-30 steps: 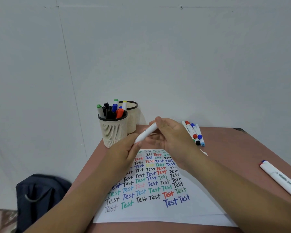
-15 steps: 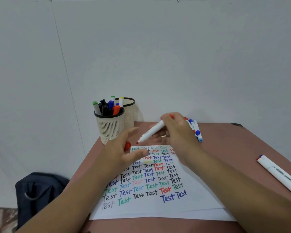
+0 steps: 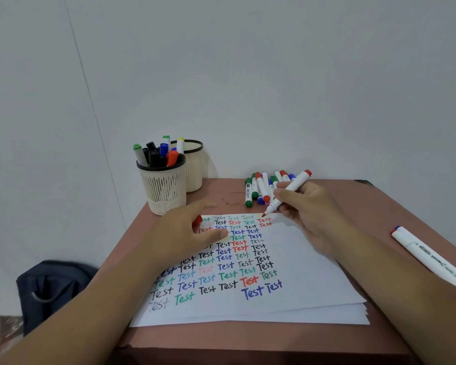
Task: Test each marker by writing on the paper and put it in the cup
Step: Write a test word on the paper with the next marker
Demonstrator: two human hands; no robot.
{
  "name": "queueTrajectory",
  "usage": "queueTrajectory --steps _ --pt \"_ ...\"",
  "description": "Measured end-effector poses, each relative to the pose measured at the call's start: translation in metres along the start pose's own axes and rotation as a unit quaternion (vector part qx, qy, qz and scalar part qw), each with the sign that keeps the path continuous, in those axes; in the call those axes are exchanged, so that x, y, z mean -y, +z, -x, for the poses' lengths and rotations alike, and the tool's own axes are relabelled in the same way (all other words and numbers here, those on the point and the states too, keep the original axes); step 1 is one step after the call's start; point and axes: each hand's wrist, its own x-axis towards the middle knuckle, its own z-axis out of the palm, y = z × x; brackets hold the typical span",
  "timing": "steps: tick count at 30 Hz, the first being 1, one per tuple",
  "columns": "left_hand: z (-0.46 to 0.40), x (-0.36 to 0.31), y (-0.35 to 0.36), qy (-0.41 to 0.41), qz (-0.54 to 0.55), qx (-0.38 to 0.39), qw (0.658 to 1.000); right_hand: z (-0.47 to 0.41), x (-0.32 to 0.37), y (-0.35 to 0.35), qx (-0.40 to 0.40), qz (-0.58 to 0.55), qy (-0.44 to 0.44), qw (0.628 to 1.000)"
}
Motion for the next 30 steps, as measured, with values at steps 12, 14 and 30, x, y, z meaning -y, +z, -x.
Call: queueTrajectory --steps 12,14,30 --pt "-0.002 0.002 0.005 -0.019 -0.004 -0.02 1.0 0.011 -0.009 0.0 0.016 0.079 -0.012 0.997" --pt "-0.003 0.003 0.005 -0.02 0.003 -0.021 1.0 0.011 -0.008 0.0 0.022 0.078 0.0 0.997" --pt "-0.003 0.001 0.004 -0.018 -0.014 -0.02 1.0 0.008 -0.01 0.002 0.043 0.153 0.002 0.987"
